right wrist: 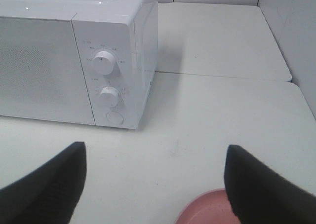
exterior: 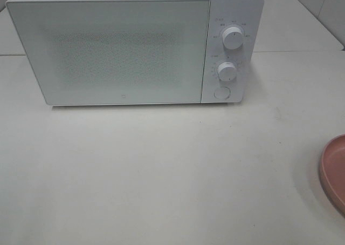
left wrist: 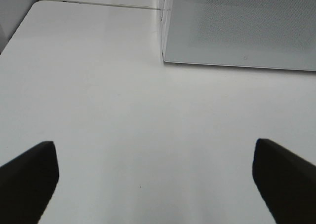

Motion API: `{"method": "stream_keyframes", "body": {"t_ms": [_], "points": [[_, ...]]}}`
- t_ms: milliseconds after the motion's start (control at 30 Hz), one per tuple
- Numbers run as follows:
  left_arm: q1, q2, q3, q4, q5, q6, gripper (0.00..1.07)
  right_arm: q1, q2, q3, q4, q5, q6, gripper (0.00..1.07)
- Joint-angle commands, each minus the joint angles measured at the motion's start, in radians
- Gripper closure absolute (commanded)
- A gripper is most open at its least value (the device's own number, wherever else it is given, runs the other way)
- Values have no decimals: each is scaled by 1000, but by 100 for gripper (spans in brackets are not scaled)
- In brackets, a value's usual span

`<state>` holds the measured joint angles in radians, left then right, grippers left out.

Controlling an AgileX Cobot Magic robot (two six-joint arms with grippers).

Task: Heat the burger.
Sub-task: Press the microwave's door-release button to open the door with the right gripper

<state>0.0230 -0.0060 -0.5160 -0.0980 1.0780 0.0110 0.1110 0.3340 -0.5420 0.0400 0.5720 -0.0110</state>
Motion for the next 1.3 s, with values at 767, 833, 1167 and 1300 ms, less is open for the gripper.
{"method": "stream_keyframes", "body": {"t_ms": [767, 833, 1167, 1300], "points": [[5, -23, 0, -10, -10, 1, 4, -3, 499, 63, -17, -551, 5, 32], [5, -23, 0, -10, -10, 1, 4, -3, 553, 103, -27, -670, 5, 32], [5, -23, 0, -10, -10, 1, 4, -3, 729, 213, -27, -1076, 5, 32], [5, -23, 0, -10, -10, 1, 4, -3, 801, 263, -23, -1257, 2, 32]]}}
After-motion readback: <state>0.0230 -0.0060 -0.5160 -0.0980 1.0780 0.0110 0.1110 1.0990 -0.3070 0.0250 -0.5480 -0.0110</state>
